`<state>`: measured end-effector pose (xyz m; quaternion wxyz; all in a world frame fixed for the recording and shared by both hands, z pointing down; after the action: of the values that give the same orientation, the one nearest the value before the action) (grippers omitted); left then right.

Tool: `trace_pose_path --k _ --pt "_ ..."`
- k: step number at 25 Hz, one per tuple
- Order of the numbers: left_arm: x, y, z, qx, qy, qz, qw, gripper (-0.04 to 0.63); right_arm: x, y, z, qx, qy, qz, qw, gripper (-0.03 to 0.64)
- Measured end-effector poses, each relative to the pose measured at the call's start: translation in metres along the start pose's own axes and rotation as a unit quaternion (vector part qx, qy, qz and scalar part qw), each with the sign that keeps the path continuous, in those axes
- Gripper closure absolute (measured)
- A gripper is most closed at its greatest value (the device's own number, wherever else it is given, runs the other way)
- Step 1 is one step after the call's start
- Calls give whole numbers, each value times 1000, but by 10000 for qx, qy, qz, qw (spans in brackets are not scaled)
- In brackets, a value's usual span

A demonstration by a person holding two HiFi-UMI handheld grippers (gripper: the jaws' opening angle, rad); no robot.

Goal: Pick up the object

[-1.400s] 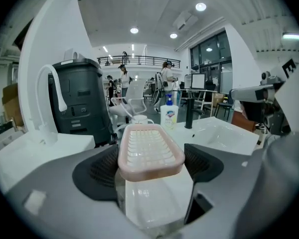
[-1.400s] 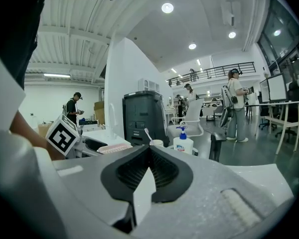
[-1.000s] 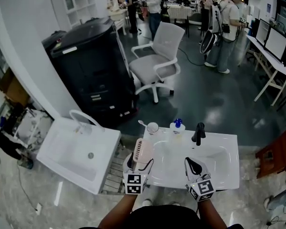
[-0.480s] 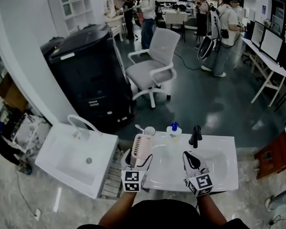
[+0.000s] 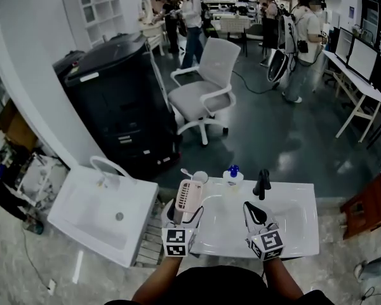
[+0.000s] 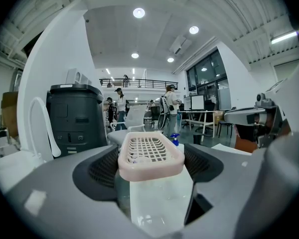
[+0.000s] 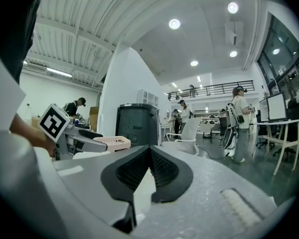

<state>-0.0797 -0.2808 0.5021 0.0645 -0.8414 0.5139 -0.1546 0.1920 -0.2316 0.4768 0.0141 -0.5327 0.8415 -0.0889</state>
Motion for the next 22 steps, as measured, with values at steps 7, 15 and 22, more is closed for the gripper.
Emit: trace_pose_path --k 7,15,22 --pt "-3 -1 0 -72 37 19 10000 163 -1 5 2 -156 -18 10 9999 615" --pt "-3 -5 2 -27 39 24 10000 163 -3 1 0 -119 19 -15 9999 615" --pt "-4 -9 3 -66 57 -1 10000 163 -6 -2 0 -186 23 -12 9998 615"
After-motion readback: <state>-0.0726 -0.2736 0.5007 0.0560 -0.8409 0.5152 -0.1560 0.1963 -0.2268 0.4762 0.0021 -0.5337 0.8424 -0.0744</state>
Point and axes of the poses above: the fingertips, and each gripper's own axes: x forward along the fingers, y to its left, z out of its top, the point moved 10 cm from there along -x, backward along the fingers, and after that the axes turned 14 degrees about x, right-handed, at the moved point
